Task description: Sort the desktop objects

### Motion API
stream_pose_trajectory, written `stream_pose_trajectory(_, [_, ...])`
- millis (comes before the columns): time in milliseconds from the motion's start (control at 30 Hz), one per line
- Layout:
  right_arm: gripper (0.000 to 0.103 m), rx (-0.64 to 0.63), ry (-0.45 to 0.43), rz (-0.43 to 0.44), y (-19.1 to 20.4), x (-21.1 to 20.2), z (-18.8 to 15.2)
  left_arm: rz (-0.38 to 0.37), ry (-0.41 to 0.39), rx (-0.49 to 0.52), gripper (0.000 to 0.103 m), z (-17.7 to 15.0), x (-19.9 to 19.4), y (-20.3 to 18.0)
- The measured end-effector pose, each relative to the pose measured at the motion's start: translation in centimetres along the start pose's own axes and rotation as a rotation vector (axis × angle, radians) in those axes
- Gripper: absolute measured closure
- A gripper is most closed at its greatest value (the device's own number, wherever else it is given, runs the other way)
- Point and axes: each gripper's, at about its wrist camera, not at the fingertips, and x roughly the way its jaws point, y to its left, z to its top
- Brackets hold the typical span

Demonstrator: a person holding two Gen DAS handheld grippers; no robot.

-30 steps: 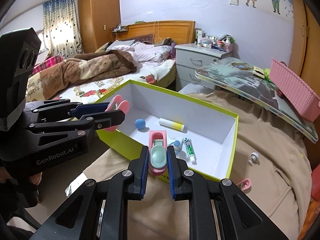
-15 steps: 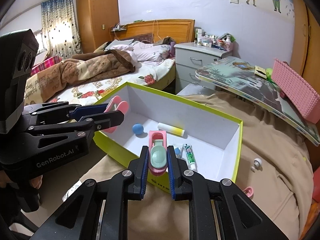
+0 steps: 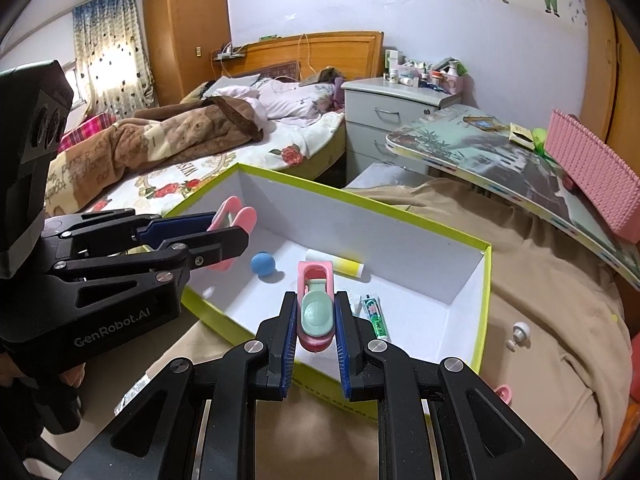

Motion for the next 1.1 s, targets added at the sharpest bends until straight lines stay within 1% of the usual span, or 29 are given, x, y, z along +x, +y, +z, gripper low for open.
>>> stream_pose_trajectory(300, [0.085, 0.023, 0.032, -0.010, -0.9, 2.0, 0.5, -0.002, 0.033, -0.005, 0.078, 0.4, 2.4, 0.3])
stream_pose_trajectory(533, [0.085, 0.054, 0.082, -0.035, -2.0, 3.8, 0.8, -0.014, 0.071, -0.006, 0.078, 0.8, 4.5, 0.3])
stream_pose_trajectory(833, [0.085, 0.089, 0.142, -0.061, -2.9, 5.7, 1.2, -0.022, 0.143, -0.015, 0.078, 0.9, 7.2, 0.6])
stream_pose_trajectory(933, [0.085, 0.091, 0.158, -0.070, -3.0, 6.2, 1.3, -0.016, 0.157, -0.014, 0.078, 0.8, 7.8, 0.7])
stream_pose_trajectory(1000, [0.085, 0.094, 0.167, -0.076, -3.1, 6.6, 1.4, -0.024, 0.165, -0.025, 0.078, 0.7, 8.1, 0.9])
stream_pose_trajectory(1100, [0.085, 0.101, 0.181, -0.081, -3.3, 7.1, 1.4, -0.010, 0.169, -0.016, 0.078, 0.8, 8.3, 0.8])
